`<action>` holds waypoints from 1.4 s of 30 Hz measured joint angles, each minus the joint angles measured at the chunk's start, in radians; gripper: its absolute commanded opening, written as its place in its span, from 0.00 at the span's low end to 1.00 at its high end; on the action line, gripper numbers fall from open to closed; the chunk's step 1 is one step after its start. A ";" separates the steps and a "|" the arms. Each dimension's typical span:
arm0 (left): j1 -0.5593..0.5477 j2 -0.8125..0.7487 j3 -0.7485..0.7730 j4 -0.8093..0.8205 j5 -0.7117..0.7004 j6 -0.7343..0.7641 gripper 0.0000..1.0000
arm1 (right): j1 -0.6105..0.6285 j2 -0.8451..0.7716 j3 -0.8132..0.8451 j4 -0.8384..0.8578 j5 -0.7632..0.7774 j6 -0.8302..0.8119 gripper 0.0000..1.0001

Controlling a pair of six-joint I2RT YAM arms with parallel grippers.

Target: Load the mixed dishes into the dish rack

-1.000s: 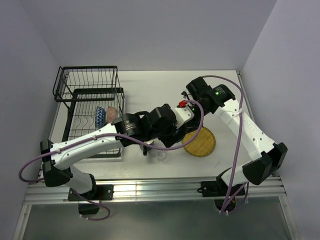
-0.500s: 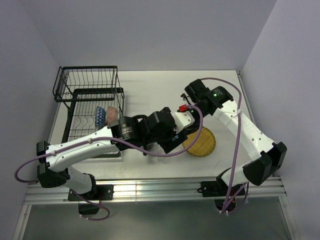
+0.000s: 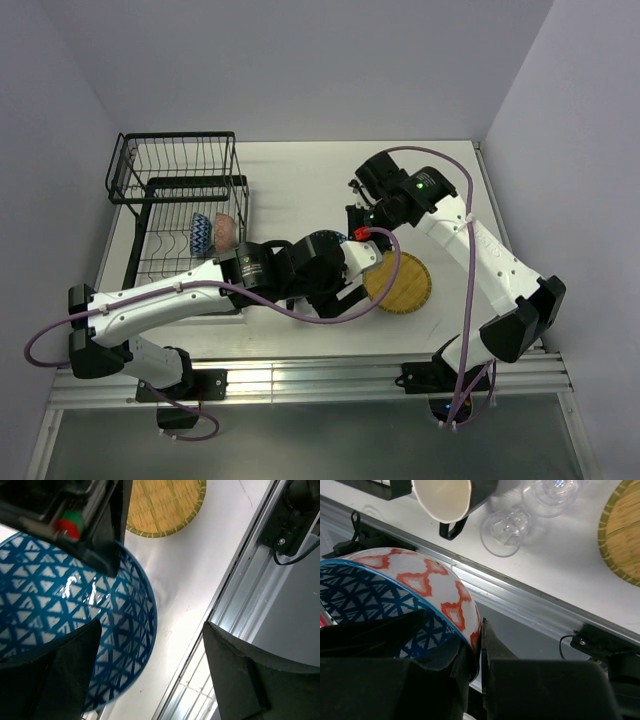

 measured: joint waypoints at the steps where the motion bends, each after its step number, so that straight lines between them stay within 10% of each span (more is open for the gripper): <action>1: 0.000 0.003 -0.002 0.000 -0.003 0.001 0.86 | 0.007 0.000 0.005 0.000 0.005 0.003 0.00; 5: -0.001 0.032 -0.002 -0.002 -0.017 0.003 0.72 | 0.032 0.000 0.014 -0.009 0.005 0.015 0.00; 12: -0.013 0.051 -0.002 0.008 -0.072 0.023 0.00 | 0.047 0.003 0.014 -0.026 0.037 0.045 0.00; 15: -0.027 0.053 -0.009 0.018 -0.052 0.057 0.00 | 0.057 0.006 0.016 -0.019 0.050 0.036 0.04; 17: -0.015 0.038 -0.026 0.033 -0.041 0.055 0.00 | 0.059 0.011 0.018 -0.018 0.052 0.042 0.38; 22: 0.163 -0.094 -0.156 0.124 0.098 -0.049 0.00 | 0.056 0.018 0.119 0.015 0.002 0.040 0.59; 42: 0.925 -0.841 -0.805 0.364 0.288 -0.418 0.00 | 0.005 0.009 0.074 -0.017 -0.064 -0.003 0.58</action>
